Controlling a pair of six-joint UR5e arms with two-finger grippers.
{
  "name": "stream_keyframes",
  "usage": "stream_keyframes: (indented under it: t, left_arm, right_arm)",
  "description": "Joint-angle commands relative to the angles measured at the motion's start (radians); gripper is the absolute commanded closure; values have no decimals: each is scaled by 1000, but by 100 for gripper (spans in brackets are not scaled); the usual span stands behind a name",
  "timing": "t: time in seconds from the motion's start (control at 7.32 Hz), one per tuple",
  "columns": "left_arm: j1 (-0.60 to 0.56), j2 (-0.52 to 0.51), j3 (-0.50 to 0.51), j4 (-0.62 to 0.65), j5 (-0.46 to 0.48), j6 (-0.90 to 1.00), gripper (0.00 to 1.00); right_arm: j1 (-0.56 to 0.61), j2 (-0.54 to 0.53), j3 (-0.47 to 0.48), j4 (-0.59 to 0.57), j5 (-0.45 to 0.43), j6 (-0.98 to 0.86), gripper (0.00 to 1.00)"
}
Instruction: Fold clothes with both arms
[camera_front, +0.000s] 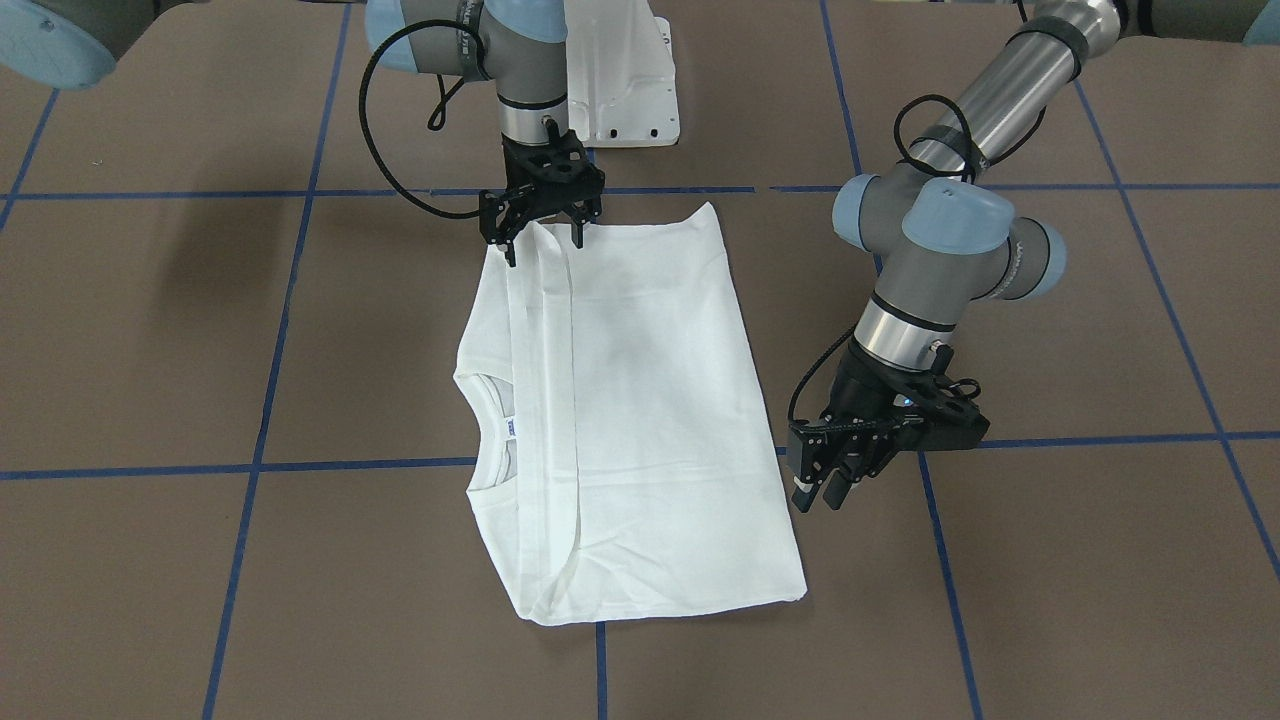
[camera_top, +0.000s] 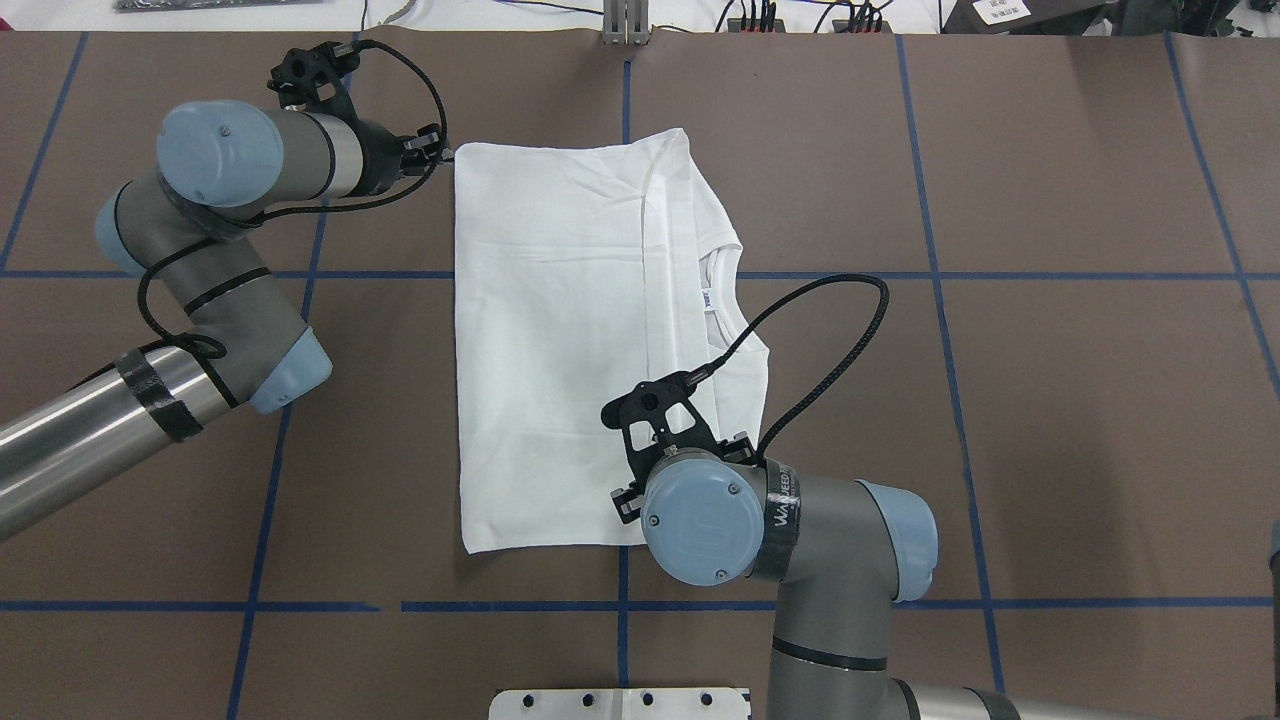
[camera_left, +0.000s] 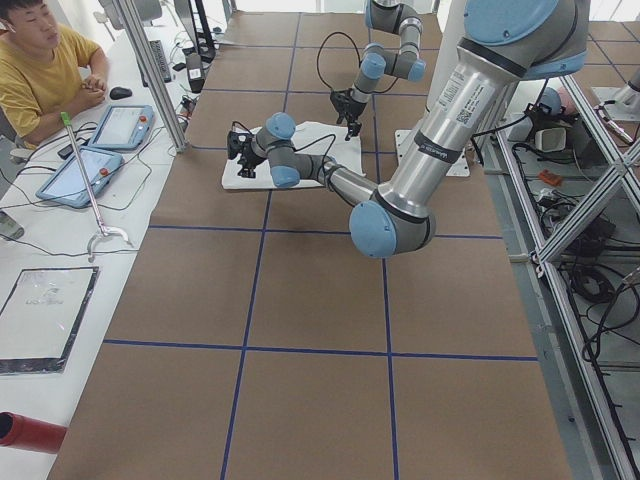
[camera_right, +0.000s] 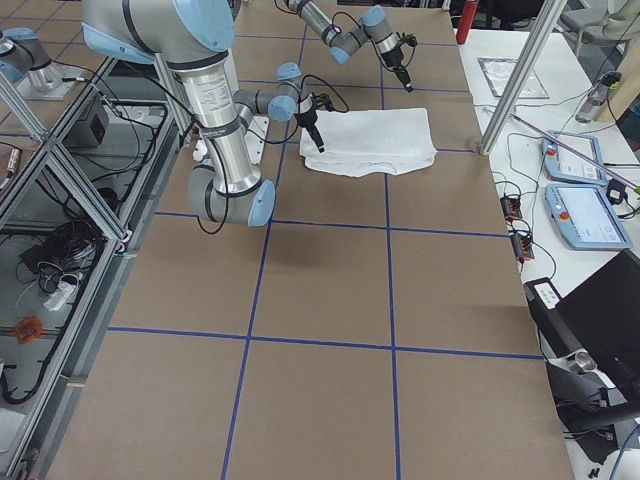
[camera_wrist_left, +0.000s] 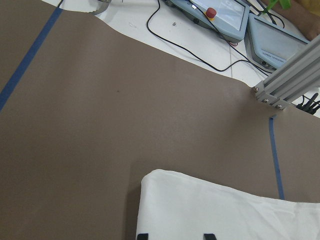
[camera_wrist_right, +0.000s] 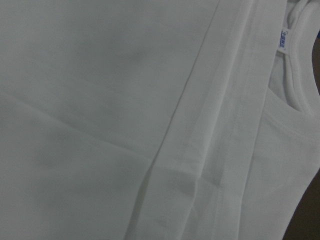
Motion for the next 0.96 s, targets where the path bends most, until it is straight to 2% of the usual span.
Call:
stream_keyframes:
  t: [0.0, 0.27, 0.55, 0.68, 0.82]
  left_arm:
    - [0, 1, -2, 0, 0, -4, 53]
    - [0, 1, -2, 0, 0, -4, 53]
    - [0, 1, -2, 0, 0, -1, 53]
    - [0, 8, -6, 0, 0, 1, 53]
    - [0, 10, -12, 0, 0, 1, 53]
  right_arm:
    - [-20, 33, -10, -114, -9, -14, 0]
    - [-22, 54, -53, -115, -20, -14, 0]
    - [-8, 44, -56, -119, -32, -33, 0]
    - [12, 15, -55, -115, -32, -79, 0]
    - [35, -60, -17, -107, -22, -84, 0]
